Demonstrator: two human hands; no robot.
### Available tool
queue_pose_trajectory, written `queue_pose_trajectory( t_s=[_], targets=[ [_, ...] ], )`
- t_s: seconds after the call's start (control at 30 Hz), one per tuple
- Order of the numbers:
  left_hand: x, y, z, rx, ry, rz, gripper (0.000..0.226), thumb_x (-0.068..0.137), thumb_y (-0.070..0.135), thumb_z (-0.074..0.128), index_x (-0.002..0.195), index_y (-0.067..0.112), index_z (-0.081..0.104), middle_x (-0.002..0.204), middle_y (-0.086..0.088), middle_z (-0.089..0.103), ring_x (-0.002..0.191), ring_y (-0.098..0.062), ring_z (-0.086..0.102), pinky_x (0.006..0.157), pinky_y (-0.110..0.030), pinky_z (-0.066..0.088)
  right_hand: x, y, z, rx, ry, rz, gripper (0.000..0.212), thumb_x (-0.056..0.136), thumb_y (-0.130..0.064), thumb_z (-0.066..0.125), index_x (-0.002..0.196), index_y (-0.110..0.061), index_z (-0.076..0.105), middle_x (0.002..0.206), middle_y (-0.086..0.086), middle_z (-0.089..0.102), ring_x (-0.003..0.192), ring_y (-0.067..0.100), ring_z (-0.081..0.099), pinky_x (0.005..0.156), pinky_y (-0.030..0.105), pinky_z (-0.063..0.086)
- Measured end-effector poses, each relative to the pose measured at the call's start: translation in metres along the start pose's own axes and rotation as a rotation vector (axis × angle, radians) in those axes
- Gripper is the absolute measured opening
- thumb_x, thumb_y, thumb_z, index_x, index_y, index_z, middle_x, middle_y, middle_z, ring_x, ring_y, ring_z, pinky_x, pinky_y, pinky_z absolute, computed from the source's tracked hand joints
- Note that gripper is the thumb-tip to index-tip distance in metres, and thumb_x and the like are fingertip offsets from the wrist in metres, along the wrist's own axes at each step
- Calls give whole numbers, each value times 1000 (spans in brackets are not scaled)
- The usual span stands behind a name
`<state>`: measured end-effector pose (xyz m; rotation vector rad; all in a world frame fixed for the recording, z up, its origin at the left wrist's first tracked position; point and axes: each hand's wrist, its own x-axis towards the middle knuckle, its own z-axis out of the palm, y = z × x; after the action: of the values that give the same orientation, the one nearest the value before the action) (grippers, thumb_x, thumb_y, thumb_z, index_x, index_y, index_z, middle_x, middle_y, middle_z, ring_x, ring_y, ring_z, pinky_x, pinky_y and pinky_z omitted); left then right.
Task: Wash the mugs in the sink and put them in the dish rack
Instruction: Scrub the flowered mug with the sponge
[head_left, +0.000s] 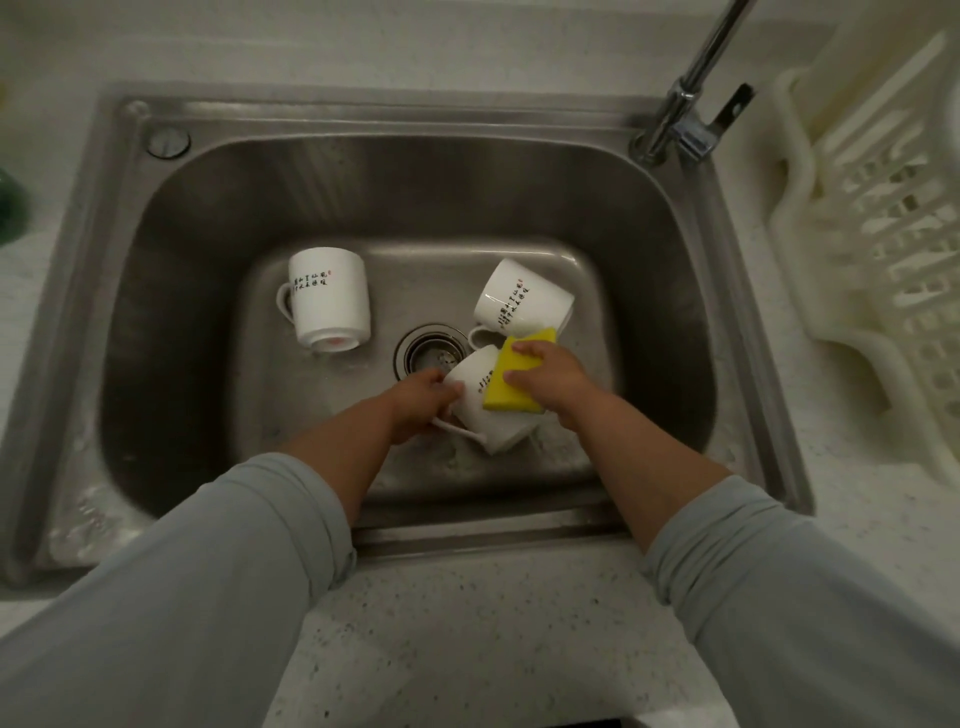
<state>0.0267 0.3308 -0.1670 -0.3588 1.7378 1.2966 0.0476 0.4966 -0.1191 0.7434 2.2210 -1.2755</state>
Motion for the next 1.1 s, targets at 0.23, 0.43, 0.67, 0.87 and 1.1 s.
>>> queue_pose_trajectory(
  t_s=[0.23,0.43,0.67,0.87,1.1],
  targets=[
    [-5,22,10,-447,383,-78,16,97,19,50,85,7,51,62,-9,41,53,-16,42,45,-25,44,-1,5,4,90,-45,60,53,86,-10,65,135,-19,47,138,13,42,122,29,47,100,40,43],
    [-21,43,9,-45,486,110,27,94,18,47,112,1,56,93,-15,59,82,-29,57,71,-32,46,-7,-10,-11,31,50,-6,67,83,-4,66,141,-21,38,142,10,38,126,25,42,98,28,37],
    [-77,63,-13,228,723,550,13,83,10,58,82,19,48,86,-7,65,87,-25,59,77,-29,42,-33,-42,-23,-153,187,-271,54,72,-8,74,116,-10,44,103,8,53,94,21,52,72,24,37],
    [-118,83,-29,160,757,832,27,76,12,56,69,30,38,58,15,51,55,2,54,59,-12,39,-67,-83,-13,-561,247,-758,30,72,-5,62,101,-13,59,107,8,59,99,25,50,76,29,35],
    [-153,104,-39,33,763,1089,32,83,10,59,69,29,37,57,11,44,50,5,49,54,-6,36,-106,-88,-11,-292,-29,-972,45,69,-20,62,107,-7,42,104,6,48,91,17,47,75,28,40]
  ],
)
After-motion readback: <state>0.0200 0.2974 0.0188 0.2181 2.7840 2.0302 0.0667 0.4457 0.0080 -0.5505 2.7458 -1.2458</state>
